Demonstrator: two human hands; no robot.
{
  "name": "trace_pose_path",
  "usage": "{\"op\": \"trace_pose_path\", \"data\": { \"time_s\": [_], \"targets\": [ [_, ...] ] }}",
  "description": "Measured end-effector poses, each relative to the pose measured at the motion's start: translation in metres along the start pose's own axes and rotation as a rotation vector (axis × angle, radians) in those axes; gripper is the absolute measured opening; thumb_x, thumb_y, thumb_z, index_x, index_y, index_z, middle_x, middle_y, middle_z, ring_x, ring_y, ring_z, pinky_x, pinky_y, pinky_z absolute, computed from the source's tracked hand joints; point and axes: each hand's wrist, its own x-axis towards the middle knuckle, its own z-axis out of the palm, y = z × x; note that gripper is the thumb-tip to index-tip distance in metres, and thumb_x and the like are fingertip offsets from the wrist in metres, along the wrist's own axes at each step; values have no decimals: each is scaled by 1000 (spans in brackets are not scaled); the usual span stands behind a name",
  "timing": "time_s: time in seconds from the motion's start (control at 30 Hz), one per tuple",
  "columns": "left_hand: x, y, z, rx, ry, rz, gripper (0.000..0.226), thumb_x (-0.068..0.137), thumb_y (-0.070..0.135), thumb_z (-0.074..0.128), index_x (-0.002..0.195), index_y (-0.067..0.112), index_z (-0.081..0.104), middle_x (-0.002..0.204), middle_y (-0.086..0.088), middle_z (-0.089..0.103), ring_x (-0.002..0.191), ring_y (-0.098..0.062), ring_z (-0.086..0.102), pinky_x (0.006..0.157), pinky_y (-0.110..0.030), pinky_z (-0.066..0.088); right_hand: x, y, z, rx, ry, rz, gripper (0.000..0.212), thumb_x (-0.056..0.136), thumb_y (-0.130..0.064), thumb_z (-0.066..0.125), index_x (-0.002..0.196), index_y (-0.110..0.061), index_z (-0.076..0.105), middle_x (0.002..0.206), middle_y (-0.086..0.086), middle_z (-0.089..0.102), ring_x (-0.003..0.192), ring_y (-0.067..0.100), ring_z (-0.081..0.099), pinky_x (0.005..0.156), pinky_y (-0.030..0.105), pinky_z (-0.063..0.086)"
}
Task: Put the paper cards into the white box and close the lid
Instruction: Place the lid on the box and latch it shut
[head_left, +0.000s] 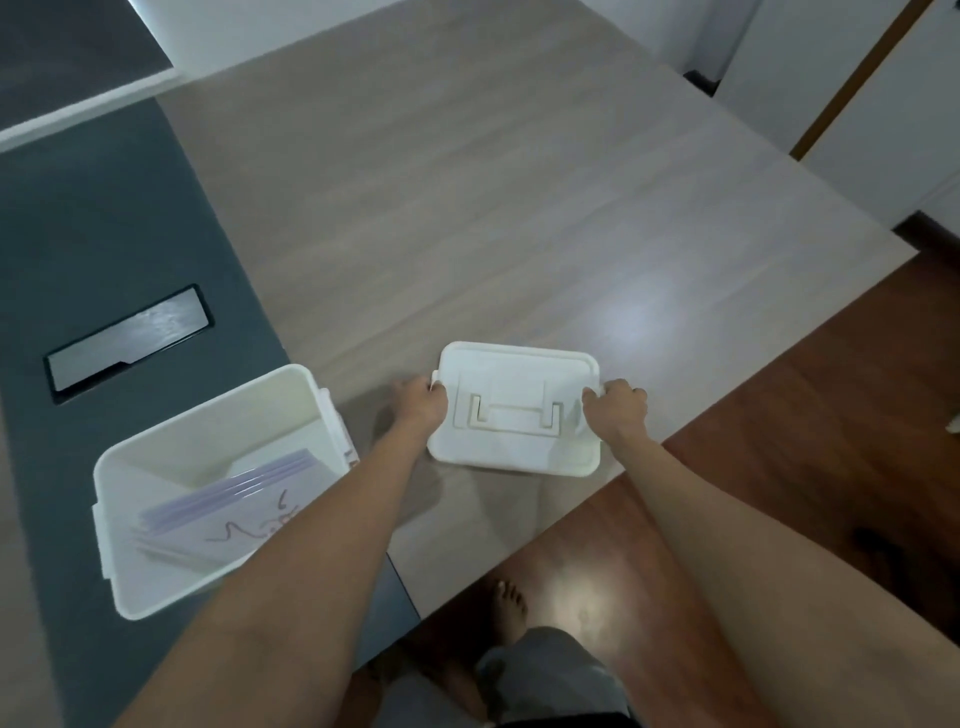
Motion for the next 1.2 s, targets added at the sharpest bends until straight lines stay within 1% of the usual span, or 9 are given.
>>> {"op": "trace_pose_path", "data": {
  "time_s": [0.1,0.2,0.3,0.47,0.57,0.7,0.9,1.07,1.2],
  "targets": [
    [-9,8,-5,-112,14,-60,27,89,20,47,83,5,70,106,-21,70,103,-34,64,93,-41,53,0,5,3,217,57,85,20,84,-25,54,80,-10,67,89,15,63,81,29,59,72,36,51],
    [-28,17,-13,-252,-18,-120,29,91,13,52,63,12,56,80,-14,65,80,-21,54,72,-29,44,-2,8,4,347,67,149,21,87,-15,56,91,-8,76,84,10,69,80,28,64,68,28,47],
    [-36,24,-21,-343,-23,-159,32,95,9,53,64,16,55,77,-4,57,75,-18,50,65,-27,41,-3,4,2,408,59,194,20,88,-18,58,97,-13,76,86,9,67,85,28,65,70,29,48],
    [-45,55,-50,-440,26,-72,19,93,2,53,82,15,63,92,-7,61,85,-18,55,70,-25,43,-7,-28,-18,490,85,157,29,88,-14,63,114,-6,72,100,12,72,94,33,68,87,40,57],
    [-51,80,-75,-509,64,-6,14,90,-1,61,98,11,65,97,-8,63,86,-18,58,72,-23,44,-14,-60,-34,577,113,94,30,86,-14,65,114,-5,71,92,7,65,96,31,65,88,36,55],
    [-66,100,-127,-559,93,105,26,91,-5,60,115,2,66,100,-11,64,75,-17,59,54,-14,49,-37,-110,-55,688,139,-35,23,85,-16,68,105,-6,73,88,5,63,87,23,60,90,36,54],
    [-71,99,-227,-666,240,162,26,88,0,67,112,7,72,115,-13,72,98,-23,65,96,-36,54,-78,-196,-64,807,41,-243,22,84,-22,73,97,-3,72,92,9,69,86,24,65,87,37,56],
    [-91,60,-294,-696,374,189,23,88,-3,67,111,-1,72,109,-14,72,93,-22,62,96,-34,53,-118,-249,-39,829,-123,-359,8,84,-18,73,82,-11,70,80,6,67,76,21,64,76,33,56],
    [-109,4,-338,-726,458,142,22,89,-3,67,111,-3,72,97,-11,68,82,-21,59,88,-31,51,-153,-267,-4,775,-306,-414,13,85,-4,71,73,-9,67,67,4,58,61,15,54,48,15,47]
  ]
}}
